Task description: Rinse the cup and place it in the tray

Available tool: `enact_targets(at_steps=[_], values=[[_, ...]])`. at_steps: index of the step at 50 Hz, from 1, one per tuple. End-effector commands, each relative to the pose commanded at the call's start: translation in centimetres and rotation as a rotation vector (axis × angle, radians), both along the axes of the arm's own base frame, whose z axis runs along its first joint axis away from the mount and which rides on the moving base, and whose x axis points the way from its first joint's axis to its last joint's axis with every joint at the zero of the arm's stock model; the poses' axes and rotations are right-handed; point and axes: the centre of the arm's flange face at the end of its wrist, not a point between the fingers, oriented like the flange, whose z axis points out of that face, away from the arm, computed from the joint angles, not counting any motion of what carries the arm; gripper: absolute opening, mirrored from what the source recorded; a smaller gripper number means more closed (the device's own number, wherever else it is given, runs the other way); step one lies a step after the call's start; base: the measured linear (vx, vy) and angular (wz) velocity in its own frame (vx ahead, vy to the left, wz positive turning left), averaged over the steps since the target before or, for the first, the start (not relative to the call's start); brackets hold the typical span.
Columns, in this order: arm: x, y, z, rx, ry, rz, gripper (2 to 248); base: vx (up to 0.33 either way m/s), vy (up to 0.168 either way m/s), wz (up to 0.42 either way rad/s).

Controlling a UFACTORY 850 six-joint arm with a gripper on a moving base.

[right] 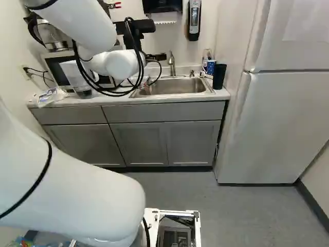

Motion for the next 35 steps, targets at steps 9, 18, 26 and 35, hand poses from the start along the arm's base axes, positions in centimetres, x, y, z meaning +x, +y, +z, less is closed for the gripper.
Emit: enact_targets(at_steps=[9, 18, 26, 35], values=[[0.3, 0.0, 0.8, 0.000, -0.004, 0.000, 247, 0.000, 0.000, 0.000], [0.5, 0.0, 1.7, 0.000, -0.008, 0.000, 247, 0.000, 0.000, 0.000], [0.8, 0.0, 2.5, 0.000, -0.011, 0.000, 247, 0.000, 0.000, 0.000], [1.1, 0.0, 3.3, 0.000, -0.015, 0.000, 247, 0.000, 0.000, 0.000]])
